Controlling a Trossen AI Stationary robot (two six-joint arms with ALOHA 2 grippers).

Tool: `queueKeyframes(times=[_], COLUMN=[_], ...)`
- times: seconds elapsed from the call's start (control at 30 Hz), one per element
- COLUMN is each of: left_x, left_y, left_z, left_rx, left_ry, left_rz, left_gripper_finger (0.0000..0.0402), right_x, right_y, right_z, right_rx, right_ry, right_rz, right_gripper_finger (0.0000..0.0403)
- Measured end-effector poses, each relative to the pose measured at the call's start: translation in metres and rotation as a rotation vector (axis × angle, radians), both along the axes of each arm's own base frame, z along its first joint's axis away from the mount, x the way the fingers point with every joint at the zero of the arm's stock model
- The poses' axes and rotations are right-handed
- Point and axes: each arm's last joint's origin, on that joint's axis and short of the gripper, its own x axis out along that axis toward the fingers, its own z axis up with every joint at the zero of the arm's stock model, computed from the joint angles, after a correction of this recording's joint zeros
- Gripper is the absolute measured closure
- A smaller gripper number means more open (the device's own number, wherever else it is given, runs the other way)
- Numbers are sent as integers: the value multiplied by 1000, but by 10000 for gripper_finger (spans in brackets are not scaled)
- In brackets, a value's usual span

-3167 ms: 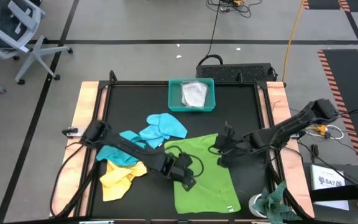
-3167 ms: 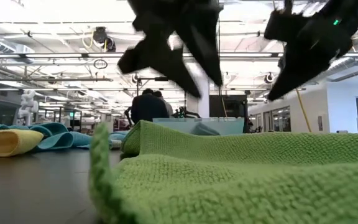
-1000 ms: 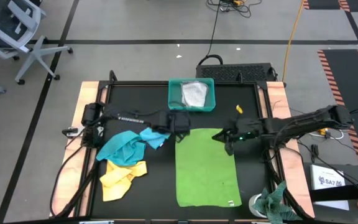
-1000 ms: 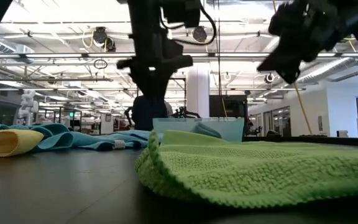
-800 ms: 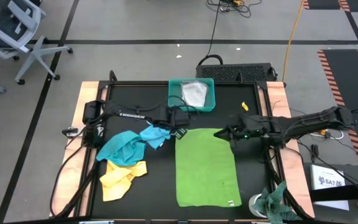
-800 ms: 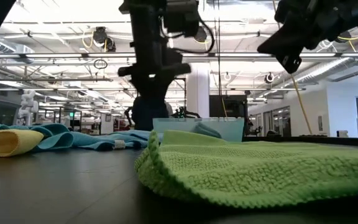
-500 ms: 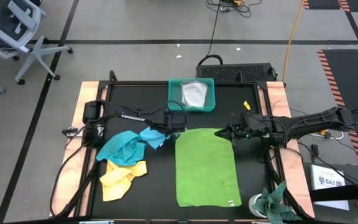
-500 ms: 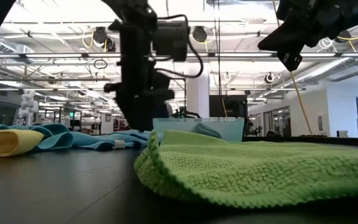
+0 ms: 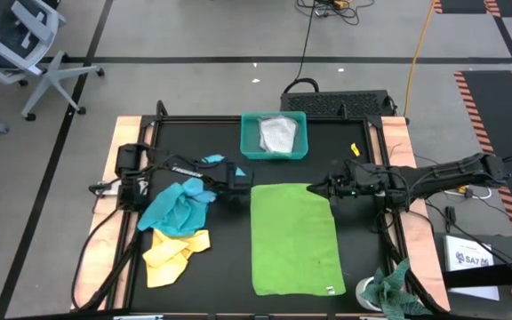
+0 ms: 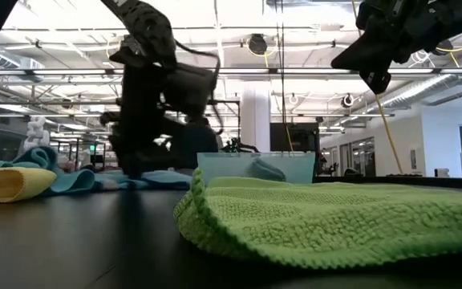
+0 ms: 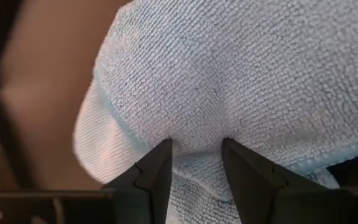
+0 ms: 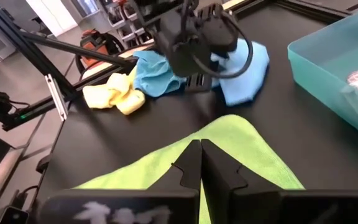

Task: Fold microfiber towels
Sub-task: Fold the green microfiber towel

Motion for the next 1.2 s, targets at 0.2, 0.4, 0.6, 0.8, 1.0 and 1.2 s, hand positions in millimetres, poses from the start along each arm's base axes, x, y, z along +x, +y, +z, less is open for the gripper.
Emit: queueKeyframes(times=[0.2, 0.4, 0.6, 0.8, 1.0, 1.2], left_x=[-7, -5, 15, 38, 41, 46], left_y=[9, 5, 3, 0, 5, 9], left_z=[31, 79, 92, 64, 55, 59], left_rx=[22, 23, -79, -210, -221, -223], left_ry=[-107, -439, -680, -709, -695, -748], left_rz=[49, 32, -50, -108, -102, -161], left_gripper_finger=[254, 254, 254, 254, 254, 254], right_x=[-1, -7, -17, -27, -28, -12], right_y=[0, -3, -7, -7, -7, -9], right_z=[-3, -14, -28, -41, -55, -66], right_rx=[3, 4, 36, 97, 176, 239], right_ry=[29, 156, 308, 473, 627, 663], right_rz=[-5, -104, -247, -317, -327, -293], right_gripper_finger=[403, 403, 403, 403, 403, 403])
